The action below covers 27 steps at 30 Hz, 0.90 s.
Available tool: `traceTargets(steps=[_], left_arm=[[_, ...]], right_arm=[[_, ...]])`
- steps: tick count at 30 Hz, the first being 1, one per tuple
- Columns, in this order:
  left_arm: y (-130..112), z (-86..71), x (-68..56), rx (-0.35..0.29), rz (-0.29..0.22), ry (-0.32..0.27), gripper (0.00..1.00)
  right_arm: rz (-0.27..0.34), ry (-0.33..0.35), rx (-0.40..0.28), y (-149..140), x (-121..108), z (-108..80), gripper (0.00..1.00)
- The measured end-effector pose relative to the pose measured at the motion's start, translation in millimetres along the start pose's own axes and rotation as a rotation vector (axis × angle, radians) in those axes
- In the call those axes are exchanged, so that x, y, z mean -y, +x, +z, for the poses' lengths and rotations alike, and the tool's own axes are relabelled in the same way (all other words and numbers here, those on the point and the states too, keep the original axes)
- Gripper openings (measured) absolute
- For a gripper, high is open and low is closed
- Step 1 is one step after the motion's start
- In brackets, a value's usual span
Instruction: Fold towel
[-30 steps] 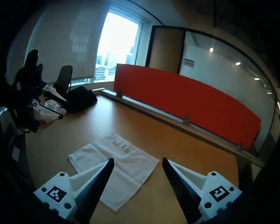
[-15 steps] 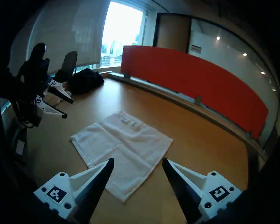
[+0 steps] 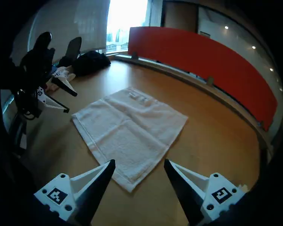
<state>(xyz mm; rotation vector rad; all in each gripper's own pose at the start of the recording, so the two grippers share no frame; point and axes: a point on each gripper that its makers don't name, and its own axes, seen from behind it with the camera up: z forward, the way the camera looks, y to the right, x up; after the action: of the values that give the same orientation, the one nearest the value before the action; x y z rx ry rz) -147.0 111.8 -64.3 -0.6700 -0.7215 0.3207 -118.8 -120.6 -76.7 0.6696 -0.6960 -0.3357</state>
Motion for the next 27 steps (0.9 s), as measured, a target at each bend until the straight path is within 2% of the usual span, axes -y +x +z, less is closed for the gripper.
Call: traceTargets(steps=[9, 18, 27], left_arm=[[-19.4, 17.2, -11.2, 0.066, -0.019, -0.048, 0.92], [-31.0, 26.2, -16.6, 0.113, -0.034, -0.067, 0.92], [-30.7, 29.3, -17.2, 0.122, -0.046, -0.070, 0.92]], right_arm=[[0.019, 0.037, 0.058, -24.0, 8.8, 11.3, 1.00], [0.029, 0.068, 0.101, -43.7, 15.6, 15.8, 0.99], [0.040, 0.097, 0.118, -50.8, 17.5, 17.0, 0.89]])
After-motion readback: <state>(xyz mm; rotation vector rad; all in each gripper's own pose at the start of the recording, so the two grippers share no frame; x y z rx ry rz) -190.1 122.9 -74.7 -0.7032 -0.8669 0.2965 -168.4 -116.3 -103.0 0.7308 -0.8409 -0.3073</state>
